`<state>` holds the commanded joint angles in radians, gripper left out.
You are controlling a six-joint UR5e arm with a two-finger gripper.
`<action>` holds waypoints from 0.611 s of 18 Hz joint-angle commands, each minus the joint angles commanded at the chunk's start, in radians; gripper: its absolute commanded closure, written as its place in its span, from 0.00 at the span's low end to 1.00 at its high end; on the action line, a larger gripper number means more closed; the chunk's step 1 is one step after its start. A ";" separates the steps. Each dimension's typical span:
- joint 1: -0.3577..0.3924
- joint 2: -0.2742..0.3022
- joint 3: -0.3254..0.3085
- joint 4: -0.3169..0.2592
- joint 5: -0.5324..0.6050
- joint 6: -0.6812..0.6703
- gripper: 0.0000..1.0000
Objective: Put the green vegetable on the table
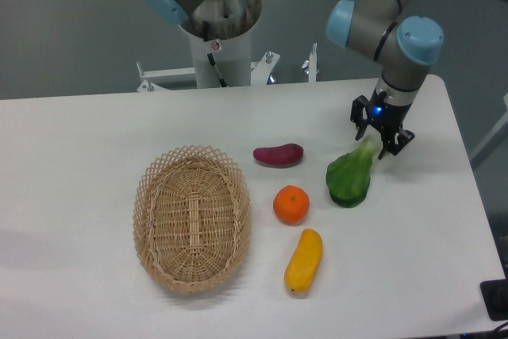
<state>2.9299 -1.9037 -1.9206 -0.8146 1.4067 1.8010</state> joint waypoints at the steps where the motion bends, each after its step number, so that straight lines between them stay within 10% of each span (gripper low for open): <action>1: 0.000 0.008 0.014 0.006 -0.002 -0.003 0.00; 11: -0.012 0.106 0.161 0.000 -0.057 -0.106 0.00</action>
<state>2.9176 -1.7979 -1.7596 -0.8145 1.3500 1.6951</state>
